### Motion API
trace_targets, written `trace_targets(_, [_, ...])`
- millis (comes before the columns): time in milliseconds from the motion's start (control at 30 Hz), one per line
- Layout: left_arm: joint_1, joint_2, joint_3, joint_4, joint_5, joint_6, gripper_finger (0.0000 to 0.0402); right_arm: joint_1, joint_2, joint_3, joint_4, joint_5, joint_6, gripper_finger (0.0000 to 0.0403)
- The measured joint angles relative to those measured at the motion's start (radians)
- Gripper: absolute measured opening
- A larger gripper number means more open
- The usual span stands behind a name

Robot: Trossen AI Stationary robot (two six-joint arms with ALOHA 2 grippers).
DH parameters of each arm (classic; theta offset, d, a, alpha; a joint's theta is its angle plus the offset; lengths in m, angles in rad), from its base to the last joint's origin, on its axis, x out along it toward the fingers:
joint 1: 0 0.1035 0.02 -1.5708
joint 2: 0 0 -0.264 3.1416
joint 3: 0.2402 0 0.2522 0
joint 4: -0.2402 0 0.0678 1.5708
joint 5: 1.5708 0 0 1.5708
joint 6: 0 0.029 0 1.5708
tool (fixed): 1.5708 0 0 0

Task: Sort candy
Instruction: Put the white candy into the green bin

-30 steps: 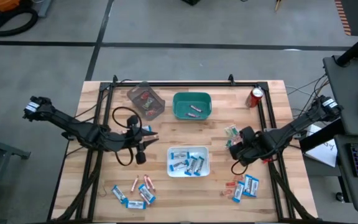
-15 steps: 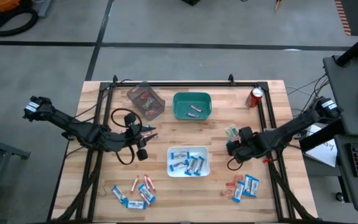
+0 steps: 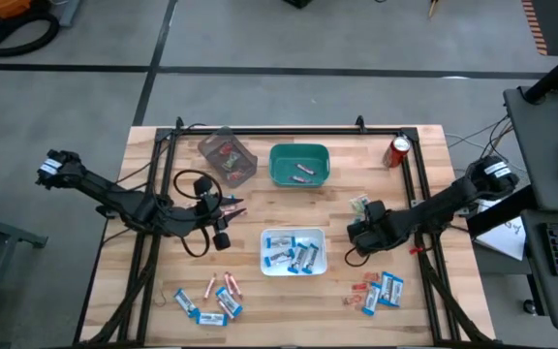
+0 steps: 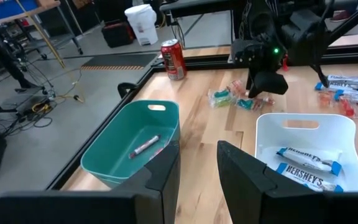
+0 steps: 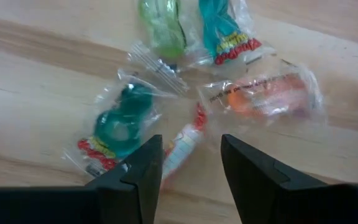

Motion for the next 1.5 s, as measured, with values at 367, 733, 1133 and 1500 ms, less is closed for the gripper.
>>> trace_targets(367, [0.0, 0.0, 0.0, -0.013, 0.0, -0.017, 0.0091, 0.0, 0.024, 0.0, 0.01, -0.04, -0.037, 0.0106])
trace_targets(733, [0.0, 0.0, 0.0, -0.022, 0.0, -0.017, 0.0091, 0.001, 0.009, 0.003, 0.017, -0.043, -0.054, 0.0011])
trace_targets(1133, [0.0, 0.0, 0.0, -0.035, 0.0, -0.032, 0.0091, 0.003, -0.133, 0.079, 0.002, -0.002, -0.184, 0.0008])
trace_targets(1500, [0.0, 0.0, 0.0, -0.035, 0.001, -0.035, 0.0091, -0.026, -0.211, 0.141, 0.008, 0.239, -0.31, 0.0008])
